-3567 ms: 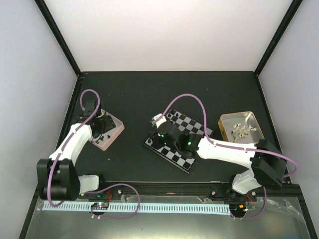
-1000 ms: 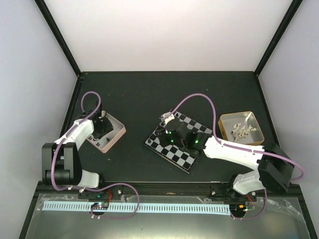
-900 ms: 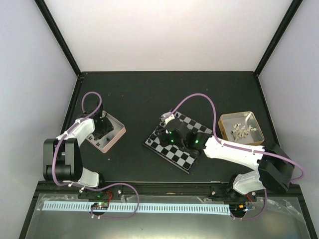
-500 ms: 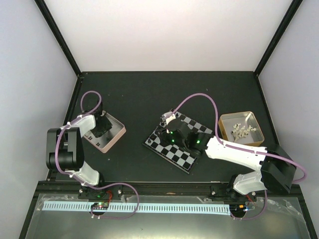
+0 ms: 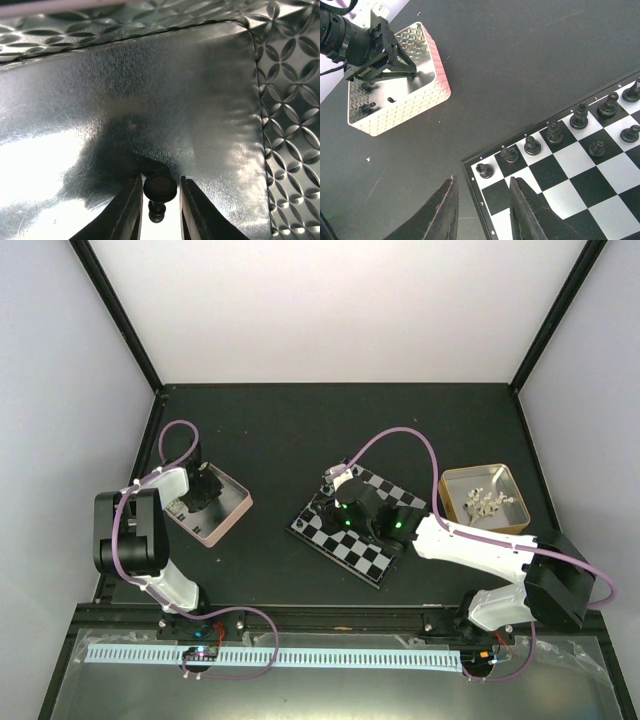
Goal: Set up the chess pieces on the board
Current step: Pick up the chess piece from the storage box.
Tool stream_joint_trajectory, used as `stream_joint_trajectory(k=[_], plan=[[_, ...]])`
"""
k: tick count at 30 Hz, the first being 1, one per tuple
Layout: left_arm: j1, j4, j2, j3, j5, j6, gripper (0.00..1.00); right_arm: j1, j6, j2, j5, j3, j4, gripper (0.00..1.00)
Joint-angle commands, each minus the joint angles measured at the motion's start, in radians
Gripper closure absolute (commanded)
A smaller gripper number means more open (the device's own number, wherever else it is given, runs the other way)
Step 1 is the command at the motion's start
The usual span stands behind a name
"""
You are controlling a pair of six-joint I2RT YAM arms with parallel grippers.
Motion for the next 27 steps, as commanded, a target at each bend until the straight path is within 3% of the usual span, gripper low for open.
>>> stream_joint_trajectory(k=[1,10,20,27], plan=[[0.014,0.01,0.027,0.033,0.032,0.011,0.78,0.0,-0.008,-0.032,0.015,-0.005,-0.002,0.71],[0.017,-0.024,0.064,0.082,0.018,0.065,0.71,0.0,-0.004,-0.031,0.012,-0.003,-0.001,0.71],[0.016,-0.13,0.105,0.099,-0.016,0.072,0.81,0.0,-0.002,-0.043,0.028,-0.002,-0.007,0.71],[0.012,-0.152,0.084,0.086,0.019,0.111,0.69,0.0,-0.001,-0.039,0.024,-0.001,-0.004,0.71]])
